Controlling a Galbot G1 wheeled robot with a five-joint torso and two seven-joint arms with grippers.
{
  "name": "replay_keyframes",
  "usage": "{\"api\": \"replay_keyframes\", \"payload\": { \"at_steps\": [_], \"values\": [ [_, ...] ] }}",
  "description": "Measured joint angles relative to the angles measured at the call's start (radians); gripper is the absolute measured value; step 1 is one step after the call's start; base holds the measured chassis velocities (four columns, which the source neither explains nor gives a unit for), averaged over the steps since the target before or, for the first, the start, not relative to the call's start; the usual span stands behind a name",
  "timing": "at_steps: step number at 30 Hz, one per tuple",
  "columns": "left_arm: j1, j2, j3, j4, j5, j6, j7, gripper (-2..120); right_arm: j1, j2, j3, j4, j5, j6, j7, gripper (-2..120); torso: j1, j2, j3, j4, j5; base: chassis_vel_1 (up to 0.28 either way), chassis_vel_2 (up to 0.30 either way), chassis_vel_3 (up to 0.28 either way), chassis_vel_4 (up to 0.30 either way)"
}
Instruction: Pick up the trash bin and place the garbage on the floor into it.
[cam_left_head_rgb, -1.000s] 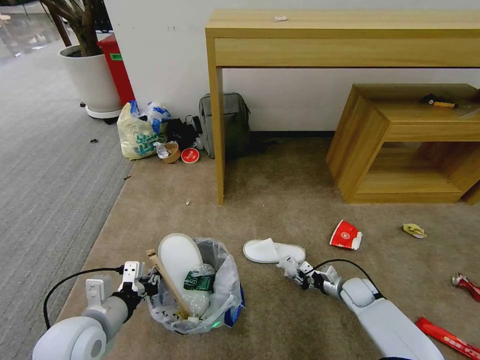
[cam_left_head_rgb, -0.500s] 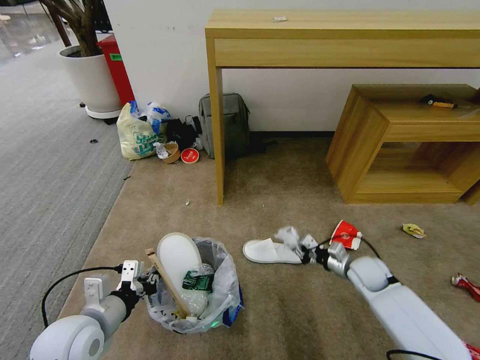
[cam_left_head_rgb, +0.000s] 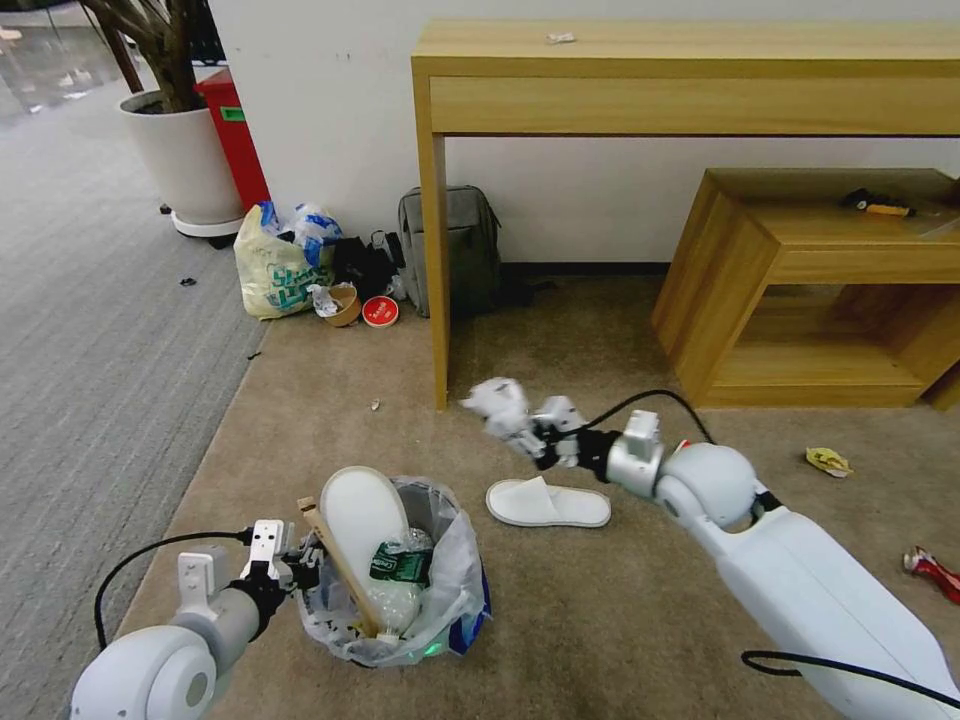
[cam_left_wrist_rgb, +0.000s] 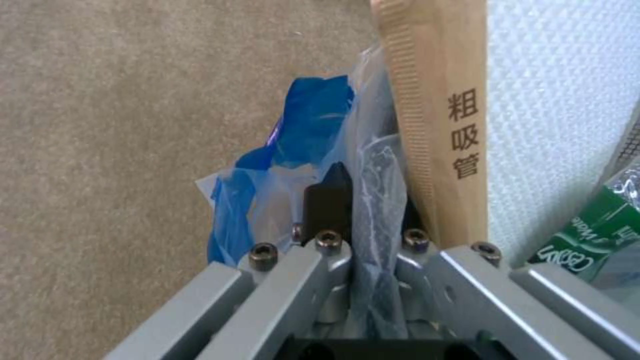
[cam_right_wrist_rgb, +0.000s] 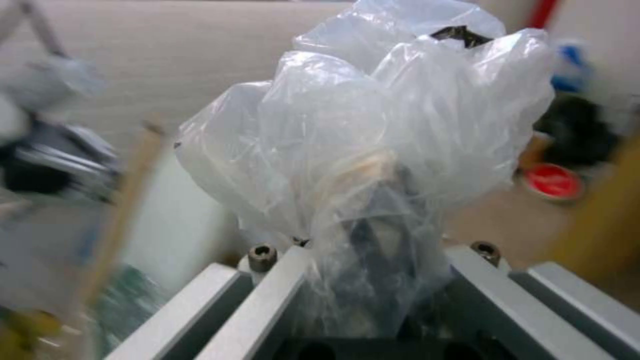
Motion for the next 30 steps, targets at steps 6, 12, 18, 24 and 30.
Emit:
{"api": "replay_keyframes", "payload": {
  "at_steps": [6,12,18,24,30],
  "values": [
    [-0.017,0.012,0.034,0.004,-0.001,0.0,-0.008,0,0.069,0.014,-0.16,0.04,0.056,-0.04,0.028,0,0.0,0.0,0.0,0.0001,-0.0001,0.0,0.0,0.0,0.0],
    [-0.026,0.015,0.045,0.005,-0.007,0.0,-0.013,0,0.084,0.007,-0.232,0.061,0.069,-0.061,0.038,0,0.0,0.0,0.0,0.0,-0.0001,0.0,0.0,0.0,0.0],
    [-0.026,0.015,0.048,0.005,-0.008,0.0,-0.014,0,0.074,-0.001,-0.254,0.071,0.064,-0.071,0.069,7,0.0,0.0,0.0,-0.0001,0.0,0.0,0.0,0.0,0.0],
    [-0.027,0.012,0.053,0.005,-0.008,0.0,-0.014,0,0.063,-0.012,-0.255,0.079,0.057,-0.075,0.099,28,0.0,0.0,0.0,-0.0001,0.0,0.0,0.0,0.0,0.0],
    [-0.032,0.012,0.059,0.009,-0.008,0.0,-0.015,0,0.042,-0.012,-0.254,0.088,0.051,-0.075,0.112,53,0.0,0.0,0.0,-0.0001,0.0001,0.0,0.0,0.0,0.0]
  ]
}}
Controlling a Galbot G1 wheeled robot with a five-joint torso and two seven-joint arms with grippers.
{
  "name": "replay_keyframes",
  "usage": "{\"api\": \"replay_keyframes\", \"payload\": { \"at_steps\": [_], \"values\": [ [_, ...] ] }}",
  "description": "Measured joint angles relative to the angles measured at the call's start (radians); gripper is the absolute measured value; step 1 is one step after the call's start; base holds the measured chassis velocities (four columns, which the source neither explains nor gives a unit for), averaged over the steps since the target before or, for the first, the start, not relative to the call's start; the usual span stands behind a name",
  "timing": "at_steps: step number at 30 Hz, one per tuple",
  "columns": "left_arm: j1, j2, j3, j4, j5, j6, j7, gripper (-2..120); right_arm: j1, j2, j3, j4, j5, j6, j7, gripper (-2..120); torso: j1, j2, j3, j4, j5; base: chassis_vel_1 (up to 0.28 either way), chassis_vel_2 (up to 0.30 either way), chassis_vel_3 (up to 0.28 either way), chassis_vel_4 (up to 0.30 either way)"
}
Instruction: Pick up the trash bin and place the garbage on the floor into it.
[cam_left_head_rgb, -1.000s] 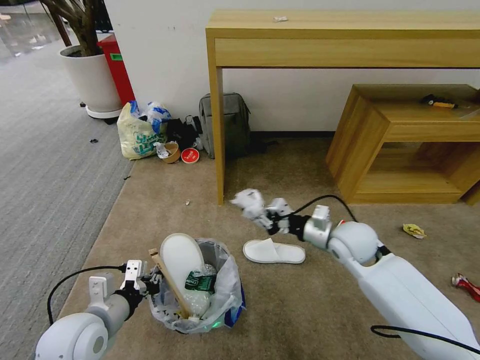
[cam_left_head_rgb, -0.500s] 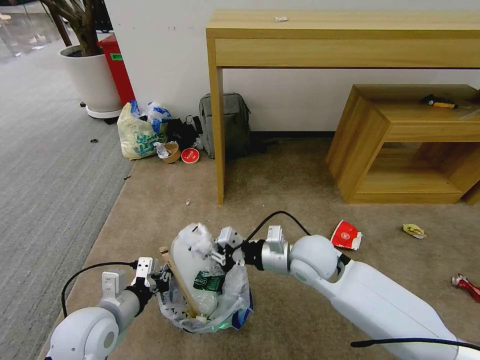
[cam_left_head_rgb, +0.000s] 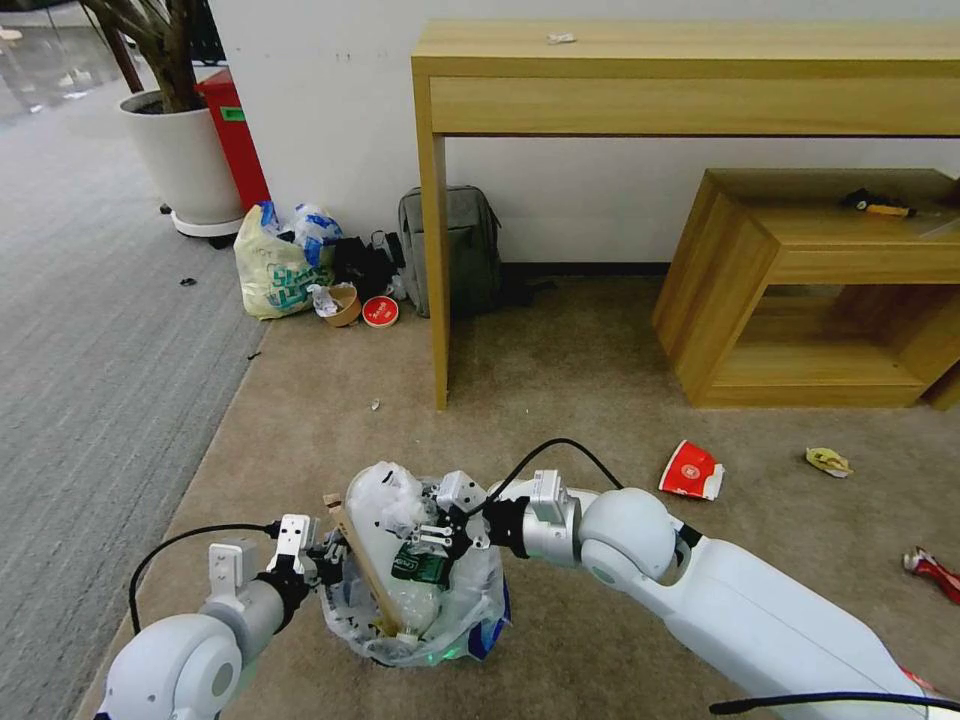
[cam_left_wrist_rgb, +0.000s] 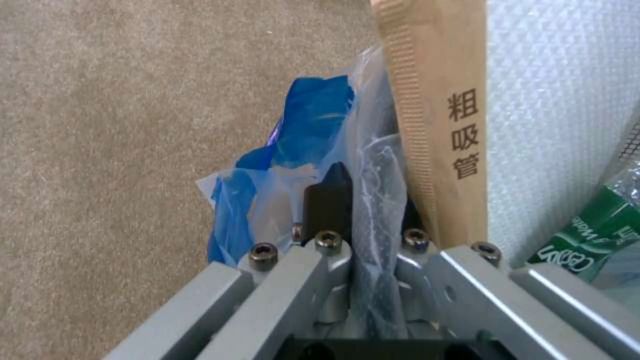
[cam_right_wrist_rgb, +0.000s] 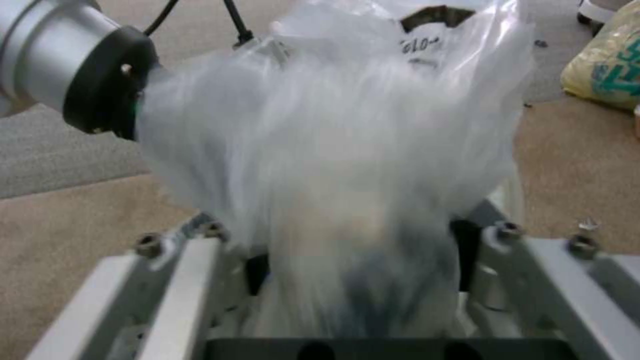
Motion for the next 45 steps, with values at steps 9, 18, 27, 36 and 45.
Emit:
{"api": "replay_keyframes", "payload": {
  "at_steps": [9,18,27,36,45],
  "values": [
    [-0.002,-0.003,0.001,0.004,0.0,0.0,-0.001,0,-0.001,-0.002,0.007,0.005,-0.001,0.005,0.003,86,0.0,0.0,0.0,0.0,0.0,0.0,0.0,0.0,0.0],
    [-0.001,-0.009,0.001,0.005,-0.001,0.0,-0.001,0,0.002,-0.002,0.018,0.007,0.0,0.014,0.014,100,0.0,0.0,0.0,0.0,0.0,0.0,0.0,0.0,0.0],
    [0.004,-0.009,-0.005,-0.005,-0.001,0.0,-0.003,0,-0.01,0.009,0.029,-0.019,-0.014,0.024,0.023,100,0.0,0.0,0.0,0.0001,0.0,0.0,0.0,0.0,0.0],
    [0.008,-0.011,-0.012,-0.002,-0.001,0.0,-0.003,0,-0.047,0.01,0.128,-0.029,-0.007,0.028,0.078,100,0.0,0.0,0.0,0.0002,0.0001,0.0,0.0,0.0,0.0],
    [0.01,-0.002,-0.019,0.004,-0.001,0.0,-0.001,0,-0.113,-0.015,0.26,-0.154,0.017,0.053,0.159,100,0.0,0.0,0.0,-0.0001,0.0001,0.0,0.0,0.0,0.0]
  ]
}}
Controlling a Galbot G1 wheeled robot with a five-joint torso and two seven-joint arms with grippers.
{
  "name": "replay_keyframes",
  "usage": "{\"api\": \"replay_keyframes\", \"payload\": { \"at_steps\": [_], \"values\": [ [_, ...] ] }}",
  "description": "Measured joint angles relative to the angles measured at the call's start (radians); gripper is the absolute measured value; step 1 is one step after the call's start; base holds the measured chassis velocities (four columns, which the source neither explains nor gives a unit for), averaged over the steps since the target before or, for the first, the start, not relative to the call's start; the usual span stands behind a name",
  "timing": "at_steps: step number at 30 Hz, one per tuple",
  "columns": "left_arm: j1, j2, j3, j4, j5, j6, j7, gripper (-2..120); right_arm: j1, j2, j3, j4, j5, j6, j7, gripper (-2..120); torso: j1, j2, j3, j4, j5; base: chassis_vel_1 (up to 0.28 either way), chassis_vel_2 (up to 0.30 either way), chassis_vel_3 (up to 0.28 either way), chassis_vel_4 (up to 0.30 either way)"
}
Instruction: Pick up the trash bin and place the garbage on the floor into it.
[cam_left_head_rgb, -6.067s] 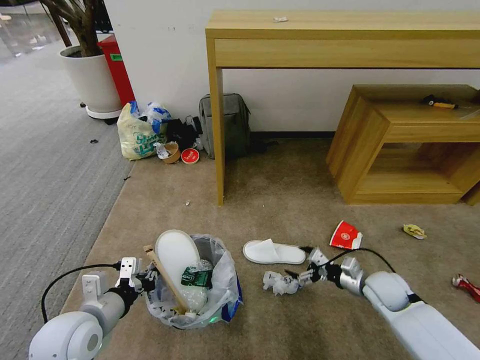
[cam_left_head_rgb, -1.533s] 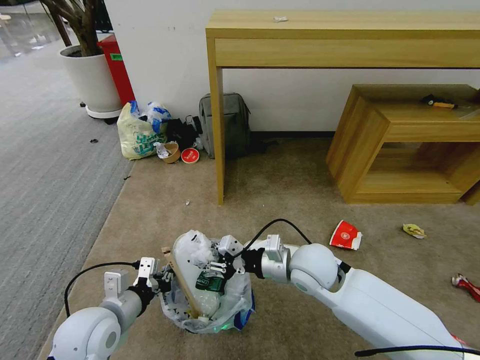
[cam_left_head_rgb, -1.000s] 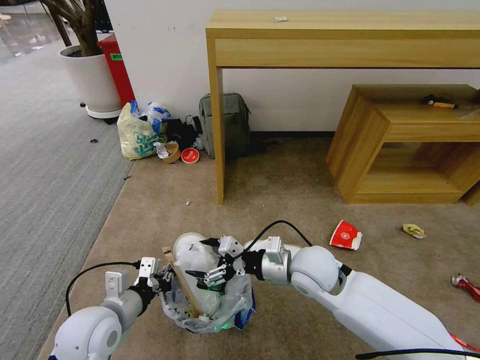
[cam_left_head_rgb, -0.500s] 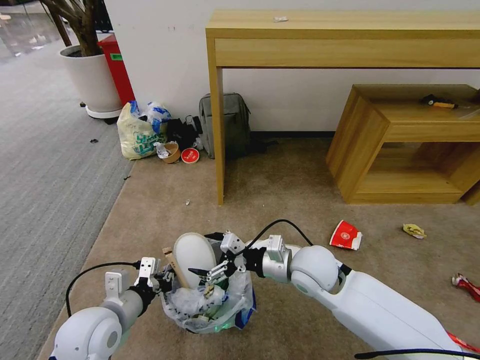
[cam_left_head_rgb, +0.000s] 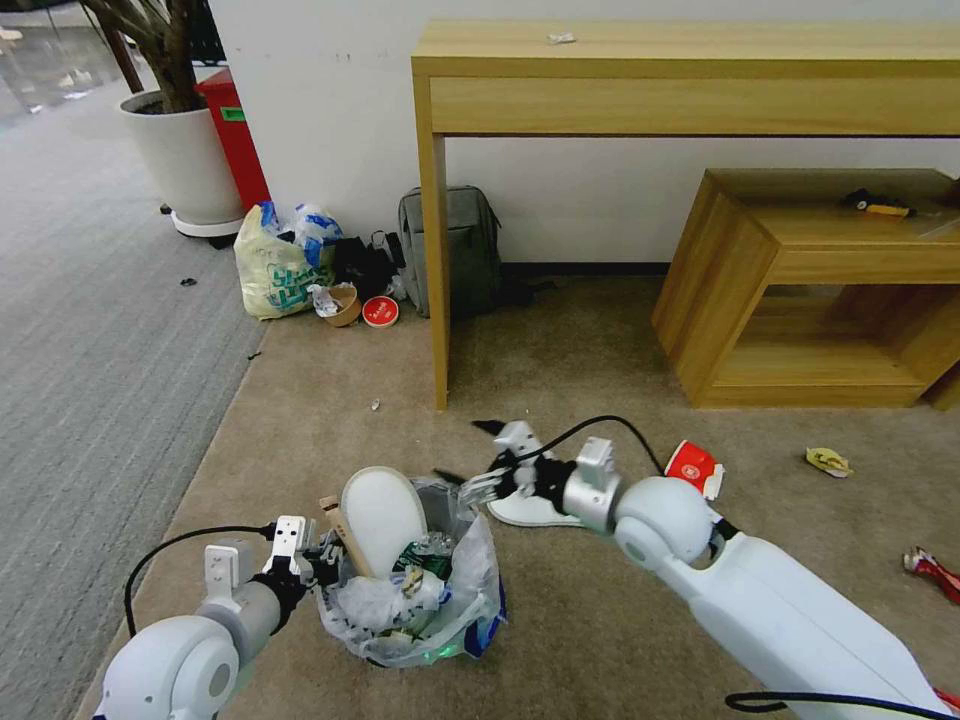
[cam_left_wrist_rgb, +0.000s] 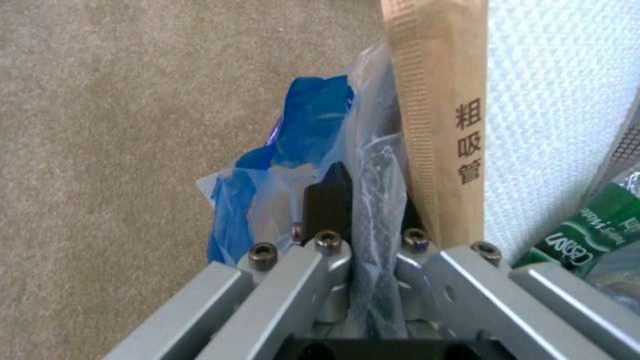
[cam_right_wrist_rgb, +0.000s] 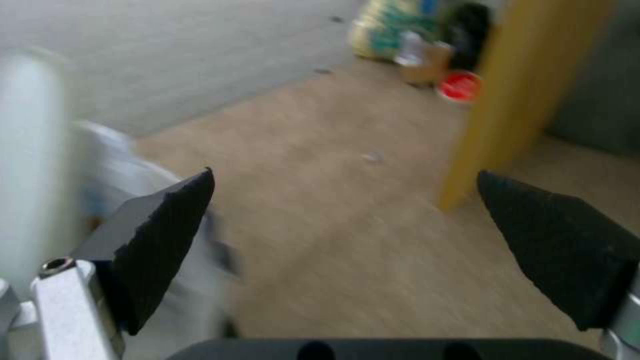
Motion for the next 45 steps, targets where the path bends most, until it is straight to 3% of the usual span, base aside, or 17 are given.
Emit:
{"api": "replay_keyframes", "payload": {
  "at_steps": [15,28,36,45],
  "values": [
    [0.033,0.035,-0.028,0.02,0.001,0.0,0.006,0,-0.059,0.01,0.118,-0.284,0.037,0.052,-0.021,100,0.0,0.0,0.0,0.0001,0.0,0.0,0.0,0.0,0.0],
    [0.015,0.014,-0.032,0.018,-0.001,0.0,0.015,0,-0.044,0.045,0.098,-0.411,0.041,0.034,-0.043,100,0.0,0.0,0.0,0.0001,-0.0002,0.0,0.0,0.0,0.0],
    [-0.004,0.025,-0.031,0.01,-0.02,0.0,0.01,0,0.038,0.111,0.068,-0.577,0.014,0.0,-0.078,100,0.0,0.0,0.0,0.0002,-0.0002,0.0,0.0,0.0,0.0],
    [-0.002,0.015,-0.032,0.01,-0.021,0.0,0.008,0,0.174,0.264,0.028,-0.866,-0.159,0.104,-0.224,100,0.0,0.0,0.0,0.0004,-0.0004,0.0,0.0,0.0,0.0]
  ]
}}
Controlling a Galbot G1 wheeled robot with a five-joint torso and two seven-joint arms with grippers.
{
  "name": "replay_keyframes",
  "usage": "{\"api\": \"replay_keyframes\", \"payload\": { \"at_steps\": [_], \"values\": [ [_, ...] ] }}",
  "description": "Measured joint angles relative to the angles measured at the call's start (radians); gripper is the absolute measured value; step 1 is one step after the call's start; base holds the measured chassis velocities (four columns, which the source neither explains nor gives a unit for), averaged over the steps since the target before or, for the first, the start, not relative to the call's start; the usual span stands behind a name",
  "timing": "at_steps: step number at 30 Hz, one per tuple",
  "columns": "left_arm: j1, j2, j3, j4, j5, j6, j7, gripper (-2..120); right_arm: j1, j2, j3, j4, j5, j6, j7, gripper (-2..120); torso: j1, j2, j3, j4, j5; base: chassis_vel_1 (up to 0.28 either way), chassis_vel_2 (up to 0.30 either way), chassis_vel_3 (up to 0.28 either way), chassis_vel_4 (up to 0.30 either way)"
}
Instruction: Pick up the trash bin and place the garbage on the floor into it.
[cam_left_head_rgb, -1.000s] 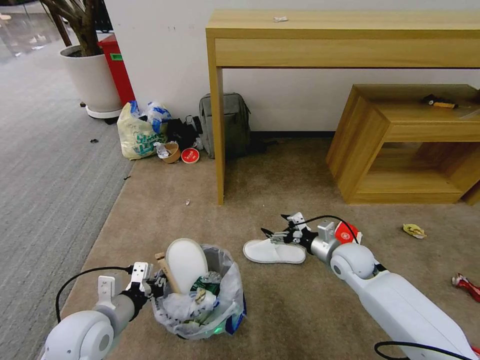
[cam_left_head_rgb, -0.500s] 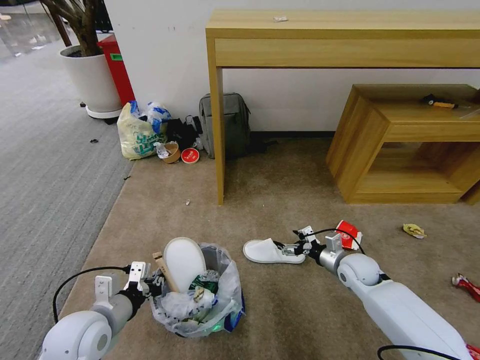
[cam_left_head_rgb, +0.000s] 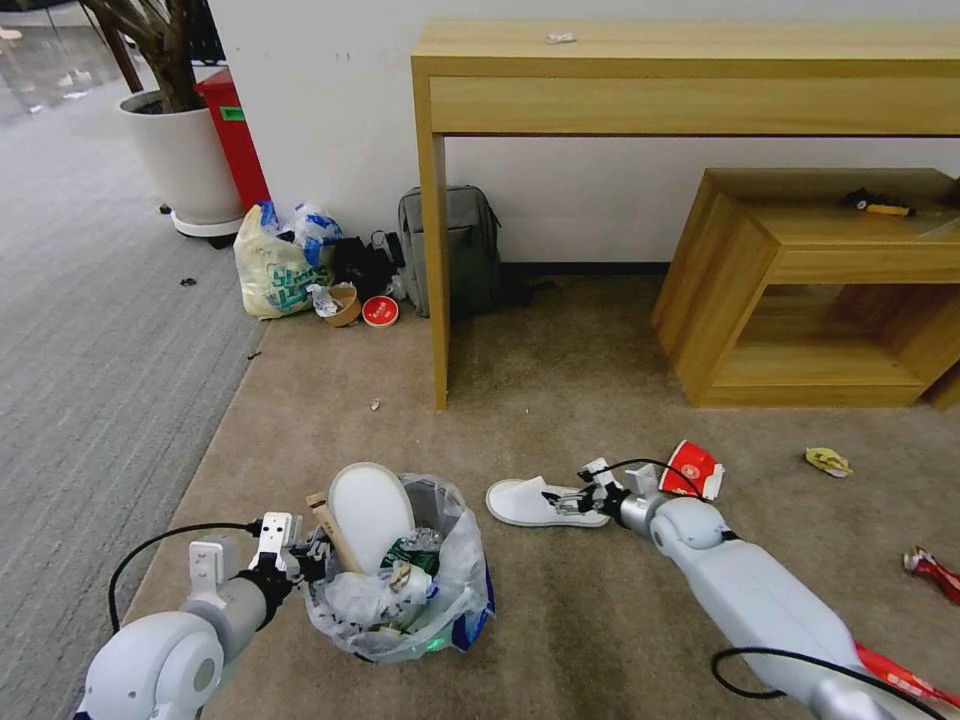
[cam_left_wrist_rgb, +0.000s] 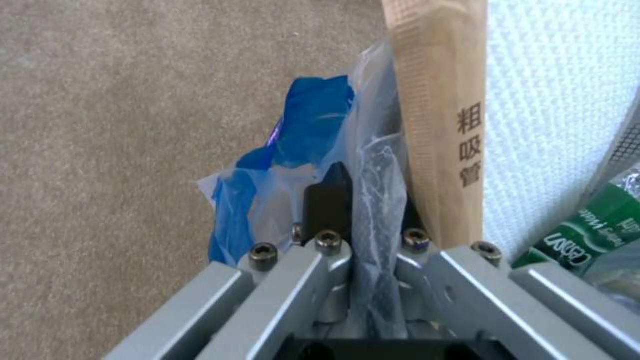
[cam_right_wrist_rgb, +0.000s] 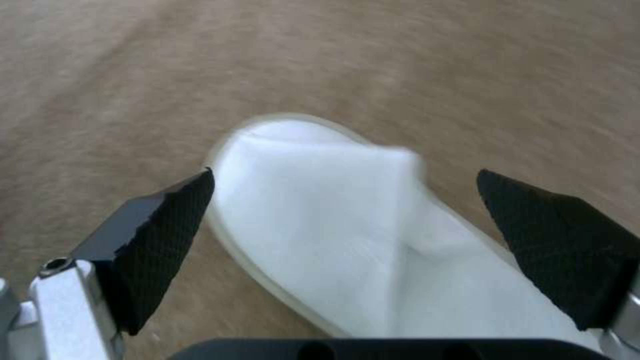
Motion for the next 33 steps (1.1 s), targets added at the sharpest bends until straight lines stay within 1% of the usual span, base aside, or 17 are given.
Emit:
{"api": "replay_keyframes", "payload": {
  "at_steps": [1,2,3,10,18,19,20,22,24,25,28,29,32,33],
  "values": [
    [0.0,0.0,0.0,0.0,0.0,0.0,0.0,0,0.011,0.015,-0.002,-0.023,-0.02,0.012,-0.019,100,0.0,0.0,0.0,0.0001,-0.0002,0.0,0.0,0.0,0.0],
    [0.001,0.0,-0.001,0.0,0.0,0.0,0.0,0,0.03,0.041,-0.007,-0.07,-0.066,0.034,-0.05,100,0.0,0.0,0.0,0.0001,0.0005,0.0,0.0,0.0,0.0],
    [0.002,-0.001,-0.003,0.0,0.001,0.0,0.0,0,0.053,0.073,-0.014,-0.139,-0.132,0.057,-0.076,100,0.0,0.0,0.0,-0.0001,0.0001,0.0,0.0,0.0,0.0],
    [0.005,-0.007,-0.001,-0.002,0.005,0.0,0.0,0,0.06,0.094,-0.015,-0.174,-0.164,0.058,-0.07,100,0.0,0.0,0.0,-0.0003,0.0002,0.0,0.0,0.0,0.0],
    [0.013,-0.008,-0.001,-0.016,0.007,0.0,0.002,0,0.071,0.114,-0.003,-0.21,-0.165,0.043,-0.028,99,0.0,0.0,0.0,-0.0003,0.0003,0.0,0.0,0.0,0.0],
    [0.016,-0.007,-0.002,-0.018,0.008,0.0,0.002,0,0.072,0.117,0.0,-0.216,-0.156,0.037,-0.02,94,0.0,0.0,0.0,-0.0003,0.0003,0.0,0.0,0.0,0.0],
    [0.016,-0.007,-0.002,-0.018,0.008,0.0,0.002,0,0.072,0.117,0.0,-0.216,-0.156,0.037,-0.02,94,0.0,0.0,0.0,-0.0003,0.0003,0.0,0.0,0.0,0.0],
    [0.02,-0.006,-0.003,-0.021,0.011,0.0,0.003,0,0.072,0.121,0.003,-0.219,-0.144,0.028,0.0,88,0.0,0.0,0.0,-0.0001,0.0003,0.0,0.0,0.0,0.0],
    [0.021,-0.007,-0.003,-0.024,0.012,0.0,0.003,0,0.072,0.121,0.005,-0.218,-0.13,0.023,0.013,78,0.0,0.0,0.0,-0.0002,0.0003,0.0,0.0,0.0,0.0],
    [0.021,-0.007,-0.003,-0.024,0.012,0.0,0.003,0,0.072,0.121,0.005,-0.218,-0.13,0.023,0.013,78,0.0,0.0,0.0,-0.0002,0.0003,0.0,0.0,0.0,0.0],
    [0.022,-0.006,-0.004,-0.024,0.014,0.0,0.005,0,0.067,0.119,0.006,-0.214,-0.125,0.022,0.017,67,0.0,0.0,0.0,-0.0002,0.0003,0.0,0.0,0.0,0.0],
    [0.022,-0.006,-0.004,-0.024,0.014,0.0,0.005,0,0.067,0.119,0.006,-0.214,-0.125,0.022,0.017,67,0.0,0.0,0.0,-0.0002,0.0003,0.0,0.0,0.0,0.0],
    [0.021,-0.006,-0.001,-0.023,0.016,0.0,0.008,0,0.059,0.118,0.008,-0.209,-0.122,0.024,0.029,48,0.0,0.0,0.0,-0.0003,0.0003,0.0,0.0,0.0,0.0],
    [0.021,-0.006,-0.001,-0.023,0.016,0.0,0.008,0,0.059,0.118,0.008,-0.209,-0.122,0.024,0.029,48,0.0,0.0,0.0,-0.0003,0.0003,0.0,0.0,0.0,0.0]
  ]
}}
